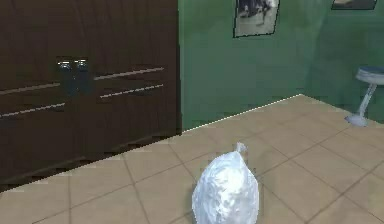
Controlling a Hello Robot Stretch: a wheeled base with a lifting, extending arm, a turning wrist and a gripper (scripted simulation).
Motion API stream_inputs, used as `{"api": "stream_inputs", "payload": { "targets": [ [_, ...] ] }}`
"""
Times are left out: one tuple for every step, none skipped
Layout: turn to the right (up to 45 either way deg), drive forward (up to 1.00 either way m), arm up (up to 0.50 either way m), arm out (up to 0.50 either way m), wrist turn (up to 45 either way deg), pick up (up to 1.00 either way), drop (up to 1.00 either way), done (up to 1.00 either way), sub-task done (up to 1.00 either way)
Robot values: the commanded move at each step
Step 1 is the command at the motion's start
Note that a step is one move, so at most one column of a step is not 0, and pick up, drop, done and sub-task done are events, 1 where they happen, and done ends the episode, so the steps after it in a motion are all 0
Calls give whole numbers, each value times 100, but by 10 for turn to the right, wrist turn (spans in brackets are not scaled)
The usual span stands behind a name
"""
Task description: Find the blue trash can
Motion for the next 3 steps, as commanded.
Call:
{"api": "stream_inputs", "payload": {
  "targets": [
    [-450, 0, 0, 0, 0, 0, 0, 0, 0],
    [-450, 0, 0, 0, 0, 0, 0, 0, 0],
    [-450, 0, 0, 0, 0, 0, 0, 0, 0]
  ]
}}
